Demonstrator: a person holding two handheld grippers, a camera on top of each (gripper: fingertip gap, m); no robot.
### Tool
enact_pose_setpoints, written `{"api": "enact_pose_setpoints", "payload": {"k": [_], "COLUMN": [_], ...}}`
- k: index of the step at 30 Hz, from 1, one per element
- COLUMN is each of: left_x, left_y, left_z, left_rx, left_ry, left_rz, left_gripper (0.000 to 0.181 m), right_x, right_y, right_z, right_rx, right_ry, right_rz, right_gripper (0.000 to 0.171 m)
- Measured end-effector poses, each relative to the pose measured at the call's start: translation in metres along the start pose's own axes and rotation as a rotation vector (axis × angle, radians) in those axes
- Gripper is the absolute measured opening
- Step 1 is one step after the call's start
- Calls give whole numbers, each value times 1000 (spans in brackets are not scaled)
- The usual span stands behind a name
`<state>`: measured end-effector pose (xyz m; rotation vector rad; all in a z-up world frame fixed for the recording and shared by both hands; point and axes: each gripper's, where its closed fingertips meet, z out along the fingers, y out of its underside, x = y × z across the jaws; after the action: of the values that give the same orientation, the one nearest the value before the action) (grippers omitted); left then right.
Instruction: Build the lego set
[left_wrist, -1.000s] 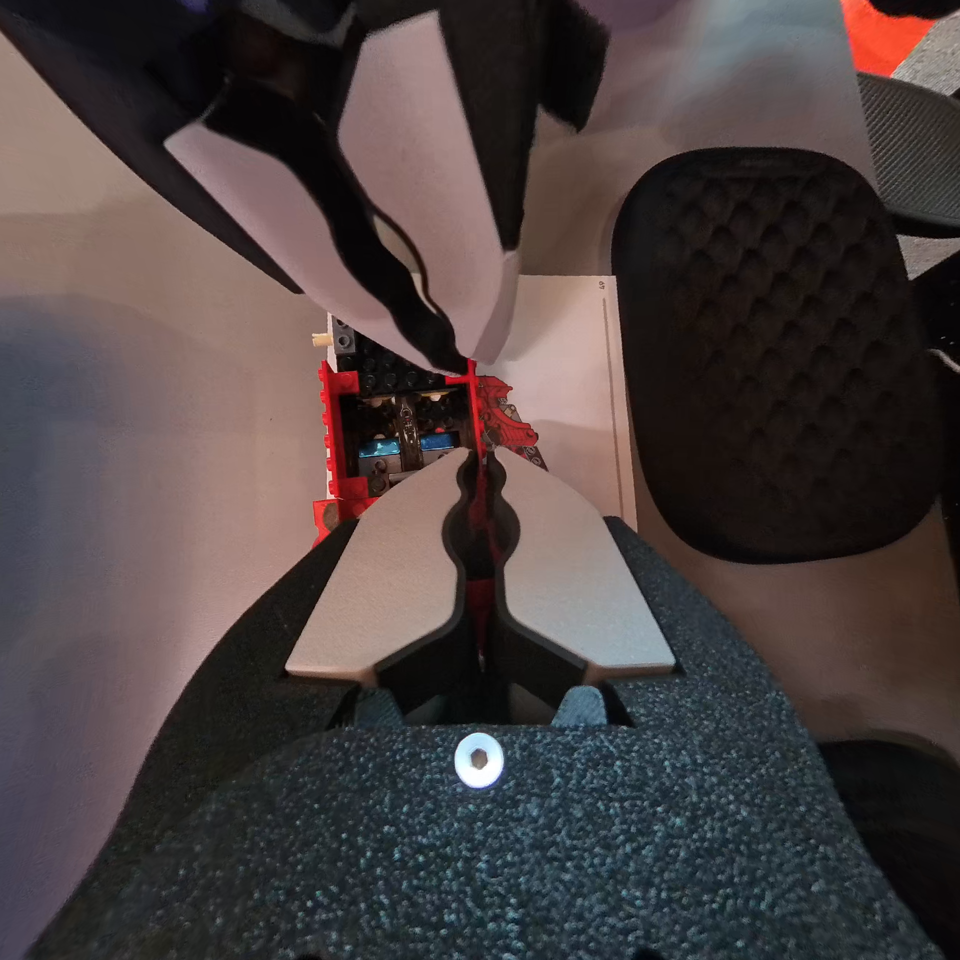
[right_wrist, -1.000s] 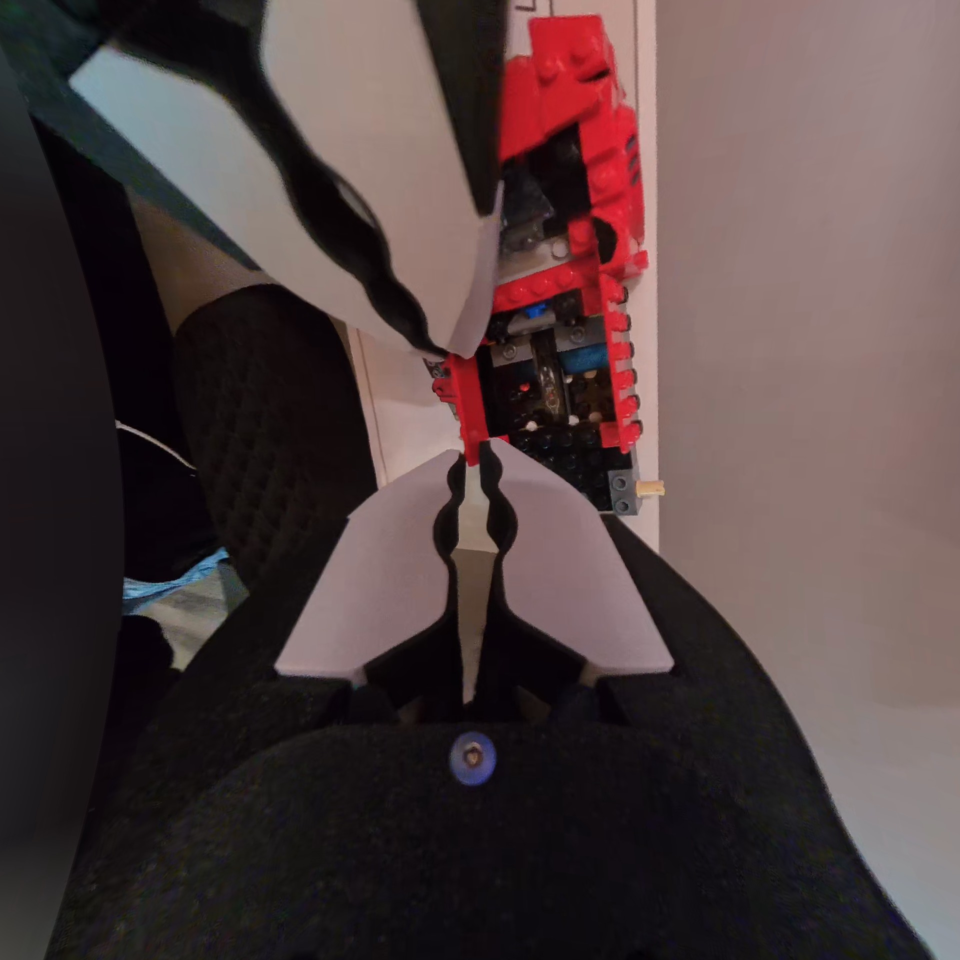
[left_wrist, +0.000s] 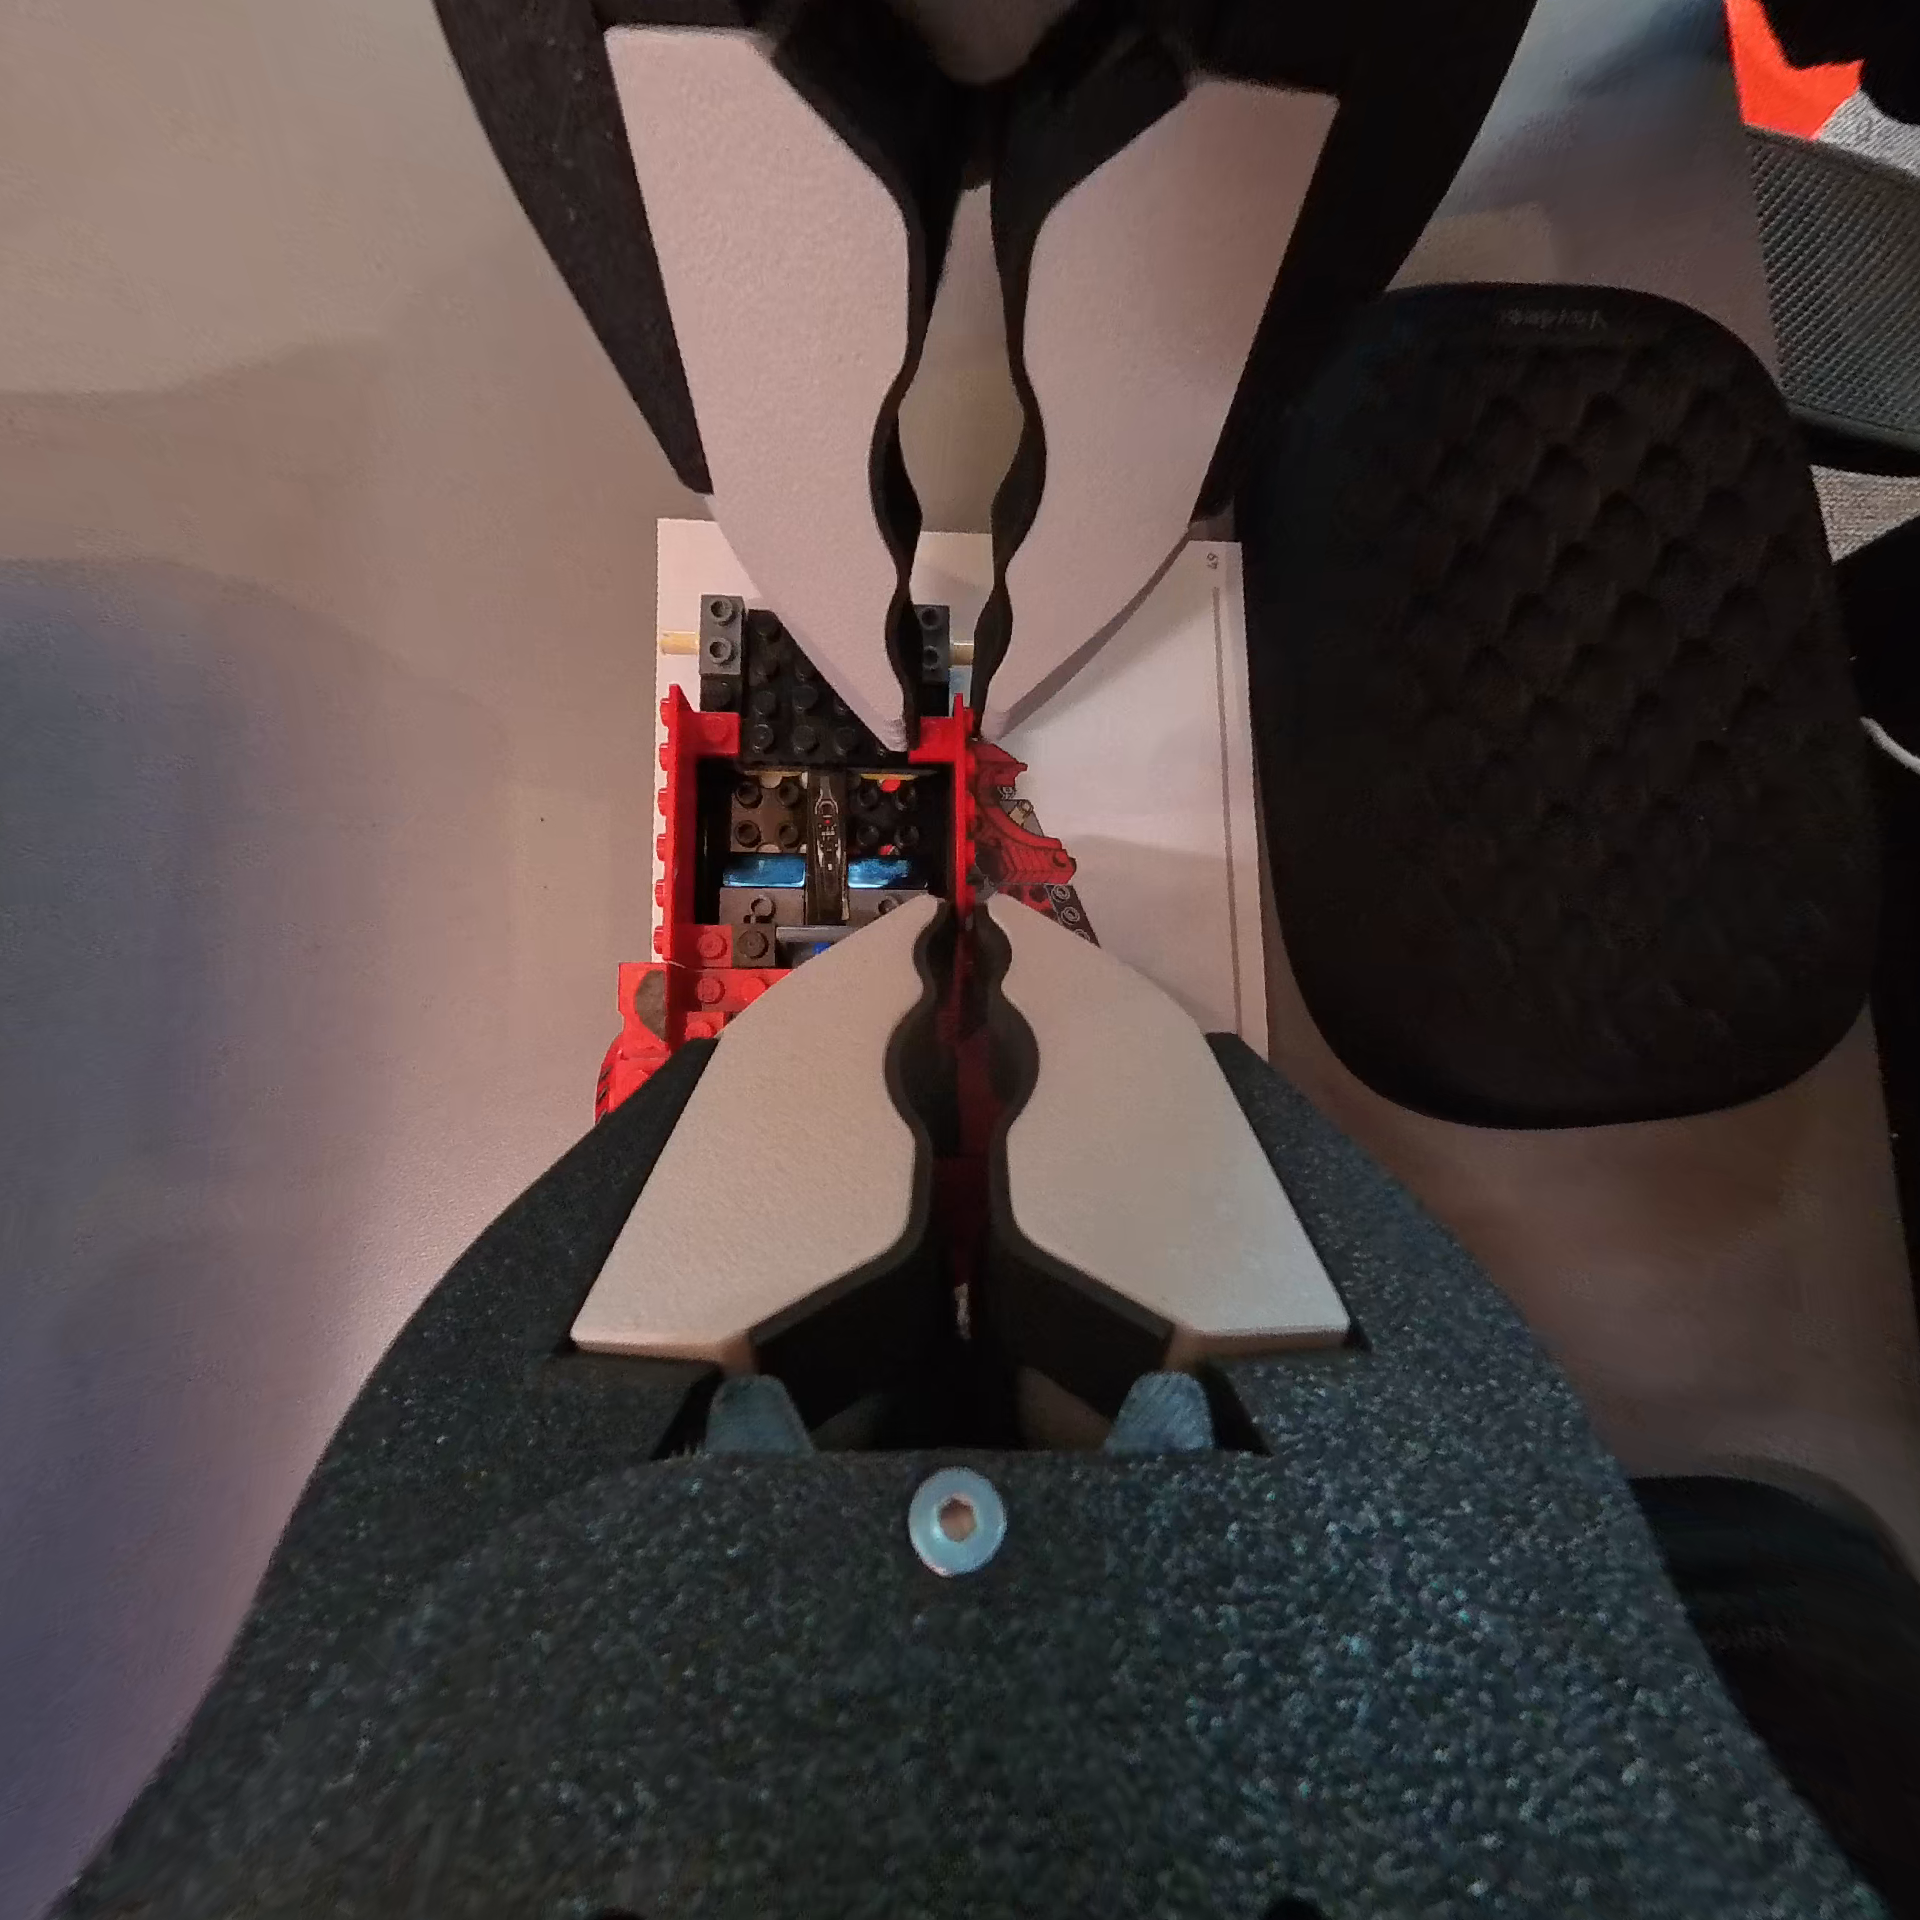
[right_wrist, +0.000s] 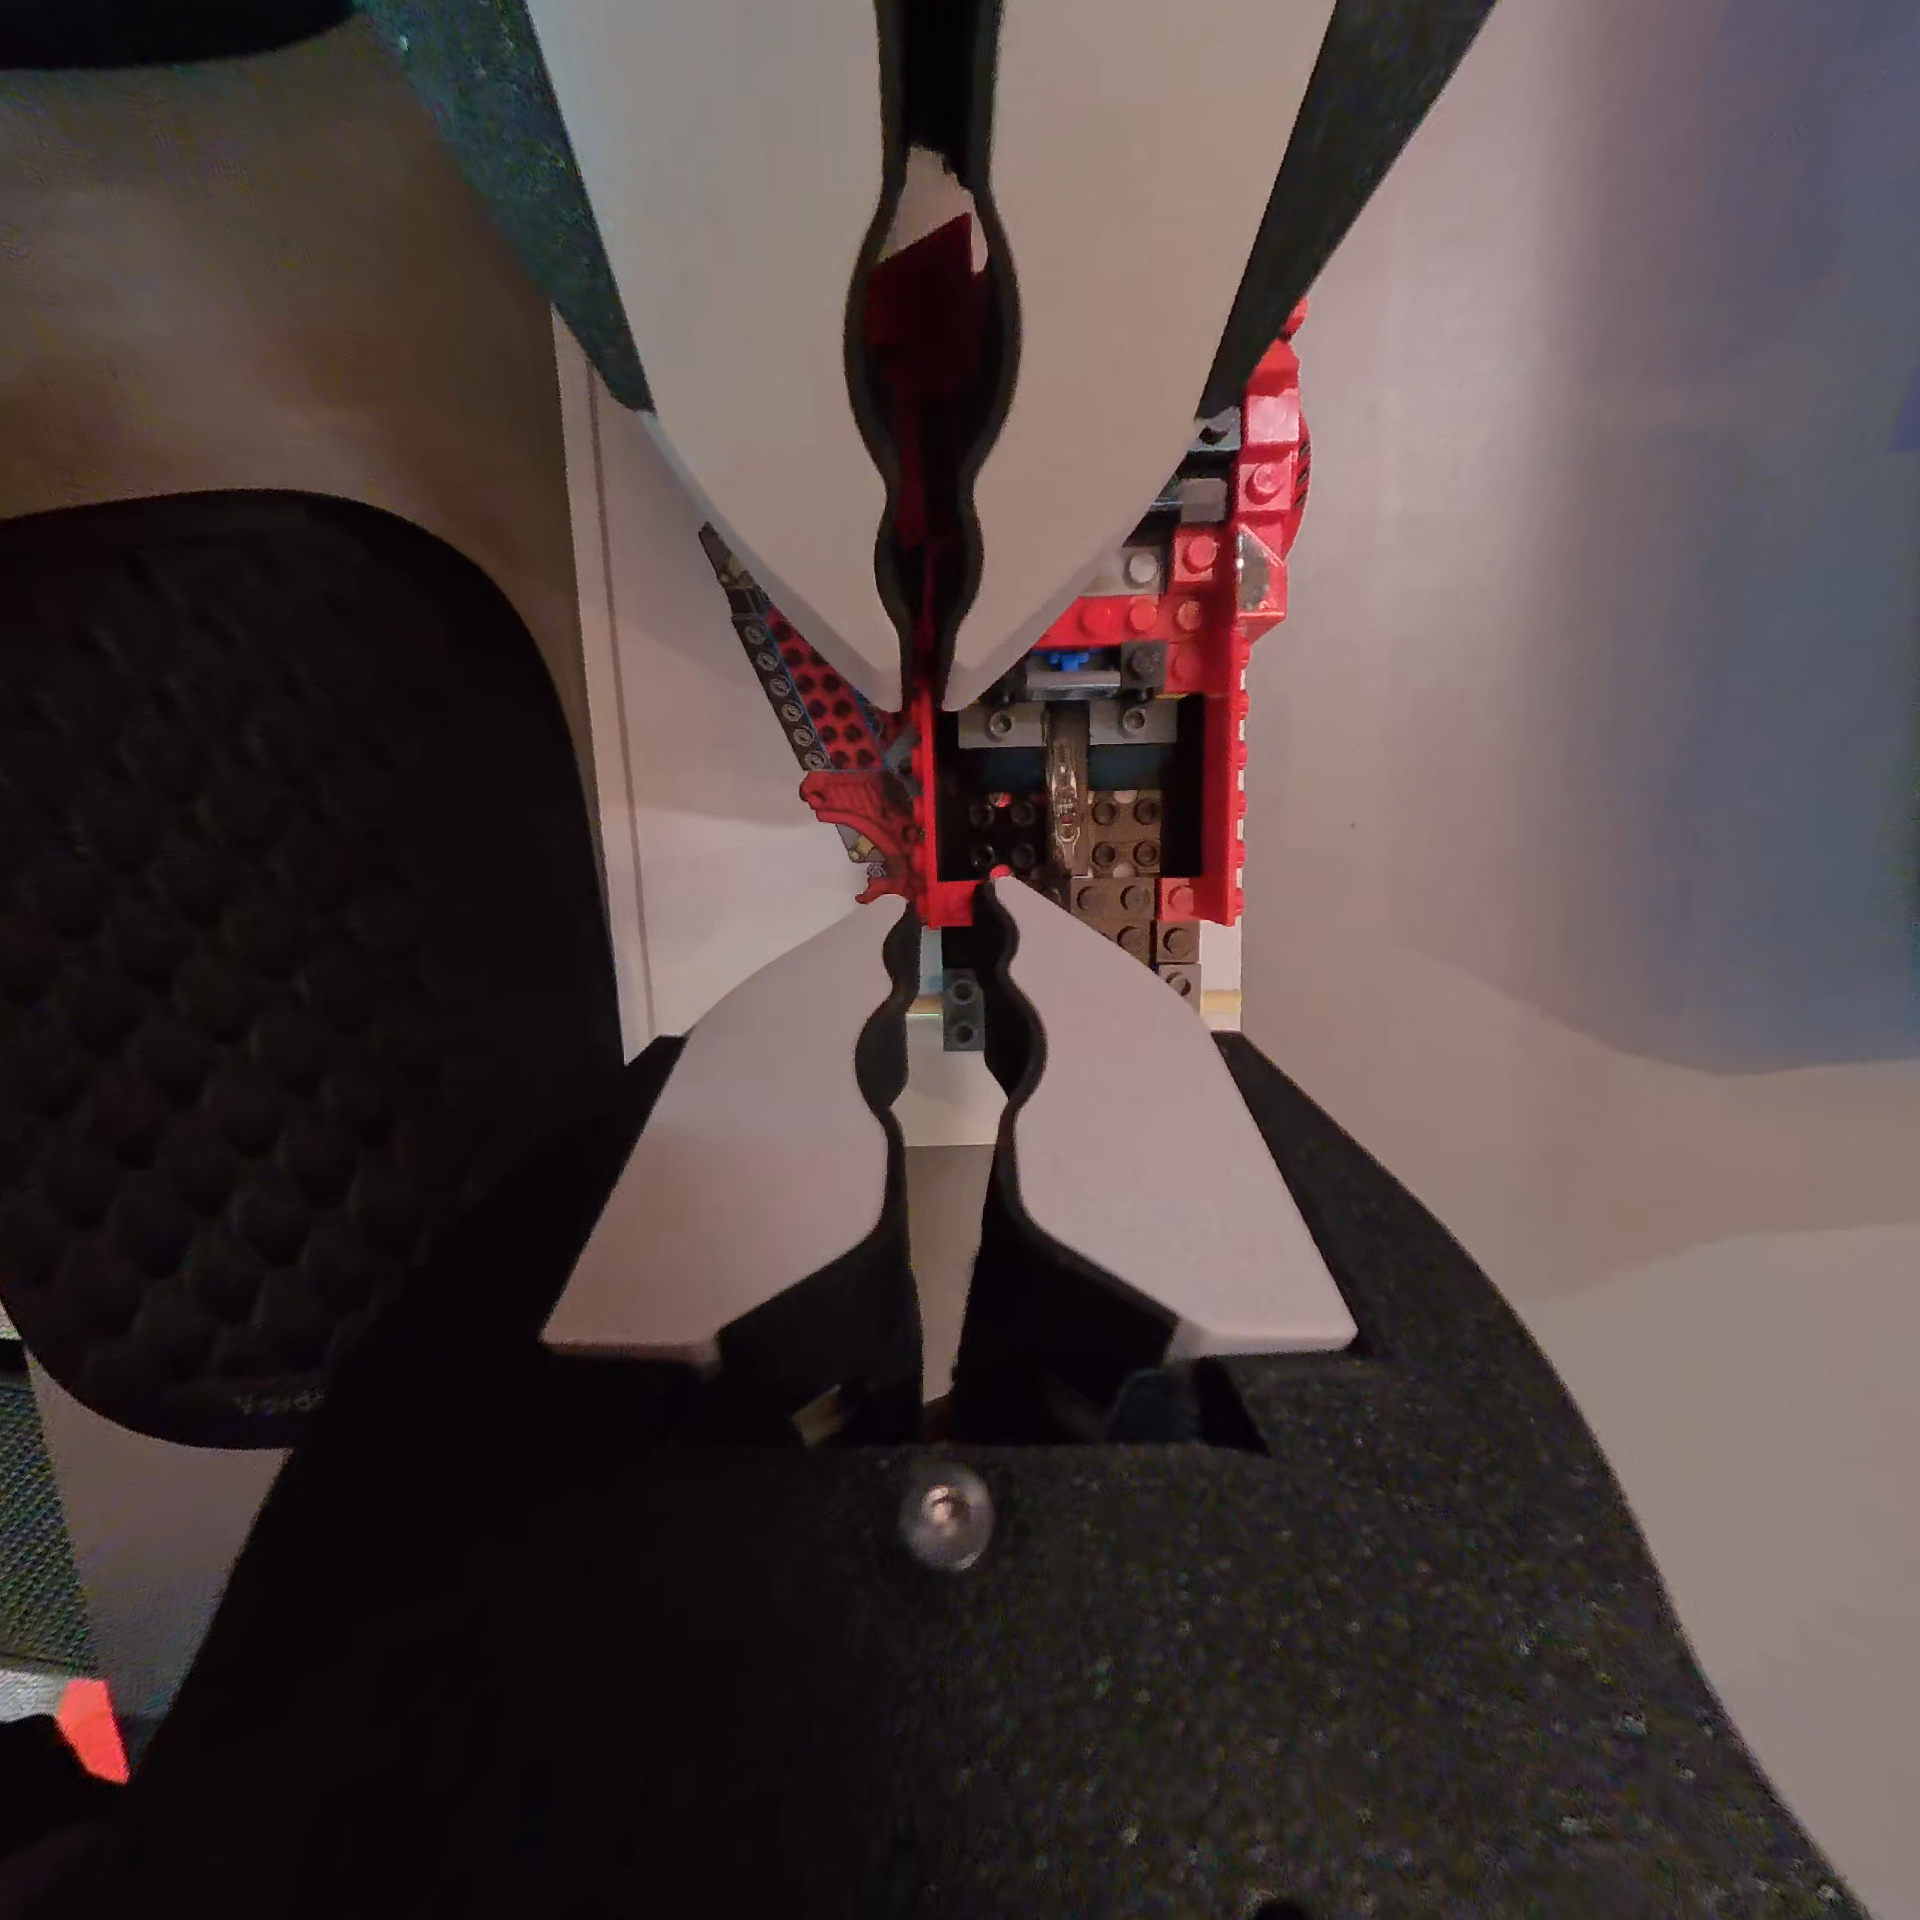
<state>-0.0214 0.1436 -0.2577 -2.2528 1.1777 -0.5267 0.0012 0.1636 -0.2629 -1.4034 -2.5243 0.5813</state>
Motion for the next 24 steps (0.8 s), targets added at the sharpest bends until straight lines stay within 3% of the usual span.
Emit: {"api": "enact_pose_setpoints", "payload": {"k": [24], "left_x": [0], "left_y": [0], "left_z": [1], "left_rx": [23], "left_ry": [2], "left_rz": [17], "left_gripper": [2], "right_x": [-1], "right_y": [2], "right_z": [2], "right_rx": [-80], "right_ry": [79], "right_rz": [100], "right_gripper": [9]}}
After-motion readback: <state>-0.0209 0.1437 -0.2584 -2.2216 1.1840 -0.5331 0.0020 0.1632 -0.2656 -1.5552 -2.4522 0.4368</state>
